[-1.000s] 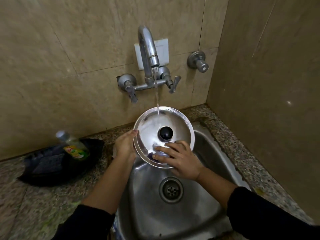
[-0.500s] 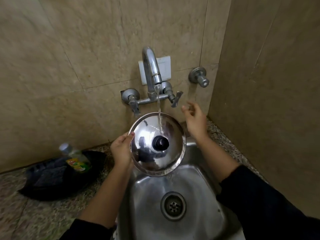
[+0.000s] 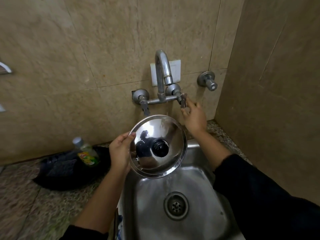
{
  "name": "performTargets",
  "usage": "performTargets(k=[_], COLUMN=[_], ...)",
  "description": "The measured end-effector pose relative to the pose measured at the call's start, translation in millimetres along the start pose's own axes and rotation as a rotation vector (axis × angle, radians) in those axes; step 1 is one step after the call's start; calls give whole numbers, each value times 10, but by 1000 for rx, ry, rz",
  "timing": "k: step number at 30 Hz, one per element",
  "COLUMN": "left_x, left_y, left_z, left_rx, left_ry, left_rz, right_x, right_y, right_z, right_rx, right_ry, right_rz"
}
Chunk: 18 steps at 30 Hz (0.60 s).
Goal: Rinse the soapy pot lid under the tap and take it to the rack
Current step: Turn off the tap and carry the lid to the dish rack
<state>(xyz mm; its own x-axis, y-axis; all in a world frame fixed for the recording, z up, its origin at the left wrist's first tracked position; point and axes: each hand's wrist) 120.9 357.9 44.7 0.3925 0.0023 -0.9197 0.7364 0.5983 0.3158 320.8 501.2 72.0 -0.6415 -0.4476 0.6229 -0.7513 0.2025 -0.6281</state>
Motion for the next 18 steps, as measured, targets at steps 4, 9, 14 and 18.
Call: performTargets(k=[4,9,14,18], left_x=[6,120,340,534], left_y=[-109,-203,-182,-248], left_z=[80,186,398,607], left_rx=[-2,-32,-96,-157], left_ry=[7,-98,-185,-281], left_rz=[73,324,289,-50], right_x=[32,-62,153,390], right_y=[-299,-423,-651,-814], right_z=[624,1135,1134,1205], right_rx=[360,497,333,252], right_ry=[276,356,279,61], right_rz=[-597,-891,-813,-531])
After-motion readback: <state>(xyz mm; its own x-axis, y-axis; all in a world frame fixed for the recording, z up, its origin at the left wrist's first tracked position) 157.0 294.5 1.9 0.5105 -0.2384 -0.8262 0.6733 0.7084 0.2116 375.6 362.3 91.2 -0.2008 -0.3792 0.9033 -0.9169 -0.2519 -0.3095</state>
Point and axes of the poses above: each hand's wrist, its own z-axis away from the middle knuckle, its own y-axis out of the palm, x = y × z, and after that the axes turned 11 degrees about -y, right-handed
